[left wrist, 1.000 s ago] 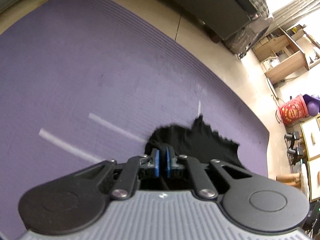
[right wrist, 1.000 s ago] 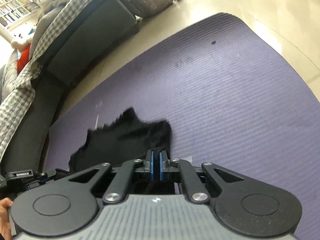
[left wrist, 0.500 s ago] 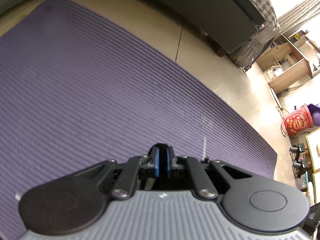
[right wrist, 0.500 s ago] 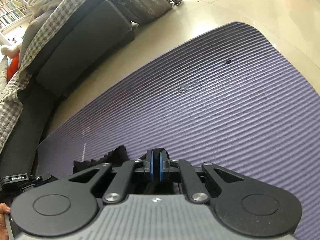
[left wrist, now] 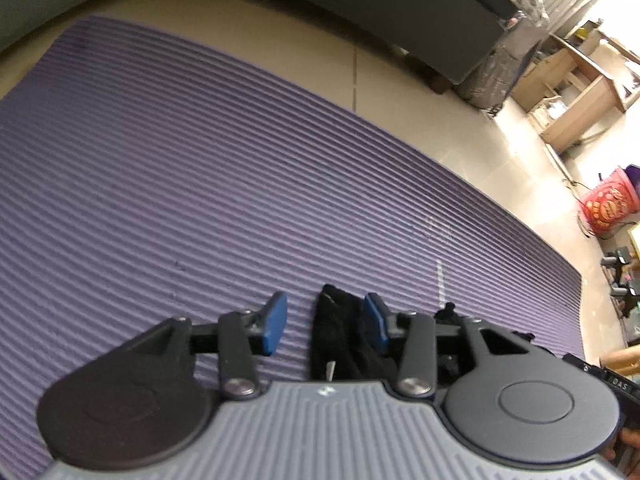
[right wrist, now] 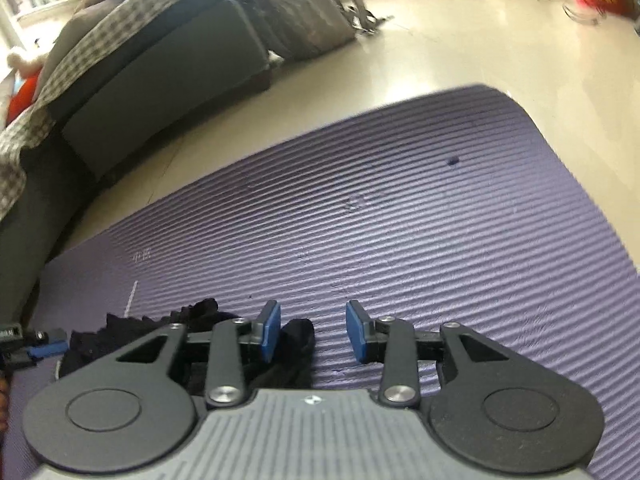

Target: Fold clothes

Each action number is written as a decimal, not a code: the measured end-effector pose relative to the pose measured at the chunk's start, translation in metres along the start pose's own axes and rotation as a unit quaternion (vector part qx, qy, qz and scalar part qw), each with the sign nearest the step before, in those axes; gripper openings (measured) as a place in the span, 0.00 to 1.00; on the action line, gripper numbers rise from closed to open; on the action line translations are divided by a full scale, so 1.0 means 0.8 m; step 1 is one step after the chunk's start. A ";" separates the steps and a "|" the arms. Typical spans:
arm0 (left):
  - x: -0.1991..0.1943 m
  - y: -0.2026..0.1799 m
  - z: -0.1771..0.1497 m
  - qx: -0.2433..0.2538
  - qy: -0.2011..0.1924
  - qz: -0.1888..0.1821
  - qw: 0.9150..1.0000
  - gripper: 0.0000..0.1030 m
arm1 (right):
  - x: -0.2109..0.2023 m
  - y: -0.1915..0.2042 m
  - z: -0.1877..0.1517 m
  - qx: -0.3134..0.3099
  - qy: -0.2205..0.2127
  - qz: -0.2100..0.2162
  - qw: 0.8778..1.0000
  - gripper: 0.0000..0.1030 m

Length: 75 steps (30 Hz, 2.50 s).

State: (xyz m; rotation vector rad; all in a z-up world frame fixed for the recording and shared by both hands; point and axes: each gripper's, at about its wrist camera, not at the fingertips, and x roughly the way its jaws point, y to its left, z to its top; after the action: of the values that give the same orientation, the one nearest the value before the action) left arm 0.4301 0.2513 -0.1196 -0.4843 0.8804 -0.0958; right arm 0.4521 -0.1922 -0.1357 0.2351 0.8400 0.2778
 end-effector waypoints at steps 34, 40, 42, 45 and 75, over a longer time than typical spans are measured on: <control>-0.001 -0.012 -0.044 0.145 -0.131 0.002 0.981 0.02 | 0.012 0.044 -0.026 -0.173 -0.131 -0.056 0.975 0.00; 0.006 -0.018 -0.045 0.151 -0.110 0.026 0.982 0.13 | 0.032 0.049 -0.026 -0.162 -0.092 -0.072 0.980 0.26; 0.003 -0.019 -0.041 0.144 -0.106 0.031 0.983 0.21 | 0.029 0.052 -0.027 -0.161 -0.094 -0.077 0.980 0.38; -0.011 -0.023 -0.042 0.136 -0.119 0.029 0.983 0.34 | 0.019 0.056 -0.032 -0.167 -0.097 -0.079 0.978 0.38; -0.116 -0.075 -0.177 0.291 0.001 0.060 0.955 0.67 | -0.144 0.092 -0.149 -0.244 -0.018 -0.026 0.969 0.39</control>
State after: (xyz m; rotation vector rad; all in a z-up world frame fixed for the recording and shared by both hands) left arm 0.2700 0.1717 -0.1020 0.1204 0.8341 -0.2350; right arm 0.2780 -0.1500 -0.1091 -0.2418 0.7155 0.4201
